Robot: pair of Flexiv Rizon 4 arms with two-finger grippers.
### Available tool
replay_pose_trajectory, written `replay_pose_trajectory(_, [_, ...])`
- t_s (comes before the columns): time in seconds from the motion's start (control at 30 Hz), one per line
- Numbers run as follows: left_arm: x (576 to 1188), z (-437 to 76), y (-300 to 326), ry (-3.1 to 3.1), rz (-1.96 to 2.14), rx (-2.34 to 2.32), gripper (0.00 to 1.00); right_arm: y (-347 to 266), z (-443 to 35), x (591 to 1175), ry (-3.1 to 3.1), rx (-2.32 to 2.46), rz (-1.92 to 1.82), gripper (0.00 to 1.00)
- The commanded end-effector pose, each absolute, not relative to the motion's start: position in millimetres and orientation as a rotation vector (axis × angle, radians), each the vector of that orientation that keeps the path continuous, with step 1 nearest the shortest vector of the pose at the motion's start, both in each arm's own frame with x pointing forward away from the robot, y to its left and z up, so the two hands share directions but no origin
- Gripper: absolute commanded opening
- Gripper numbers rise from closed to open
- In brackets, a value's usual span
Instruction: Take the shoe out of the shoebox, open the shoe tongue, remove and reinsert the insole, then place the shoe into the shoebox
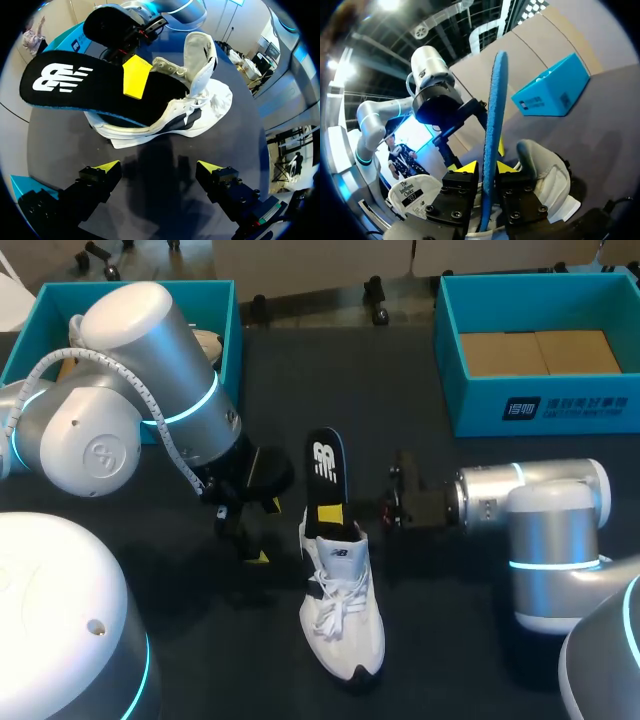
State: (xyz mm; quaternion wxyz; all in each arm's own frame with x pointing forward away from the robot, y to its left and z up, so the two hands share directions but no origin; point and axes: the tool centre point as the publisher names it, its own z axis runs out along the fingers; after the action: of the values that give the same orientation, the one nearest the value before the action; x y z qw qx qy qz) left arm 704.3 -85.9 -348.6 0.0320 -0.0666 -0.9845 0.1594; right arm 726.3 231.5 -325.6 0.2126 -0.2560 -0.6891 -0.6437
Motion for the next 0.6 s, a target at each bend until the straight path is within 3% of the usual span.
replay_pose_trajectory(0.03, [703,-348,-85,-3.034,0.491,-0.205,1.0,234,-325,730,-1.898,-0.723,-1.817,0.23])
replay_pose_trajectory(0.13, [703,-348,-85,-3.034,0.491,-0.205,1.0,235,-323,734,-1.887,-0.727,-1.831,0.28])
replay_pose_trajectory(0.2, [703,-348,-85,-3.034,0.491,-0.205,1.0,235,-323,736,-1.884,-0.729,-1.832,0.18])
replay_pose_trajectory(0.23, [703,-348,-85,-3.034,0.491,-0.205,1.0,235,-322,737,-1.882,-0.73,-1.834,0.05])
replay_pose_trajectory(0.27, [703,-348,-85,-3.034,0.491,-0.205,1.0,234,-322,738,-1.882,-0.732,-1.834,0.0])
replay_pose_trajectory(0.6, [703,-348,-85,-3.034,0.491,-0.205,1.0,231,-332,738,-1.846,-0.776,-1.786,0.0])
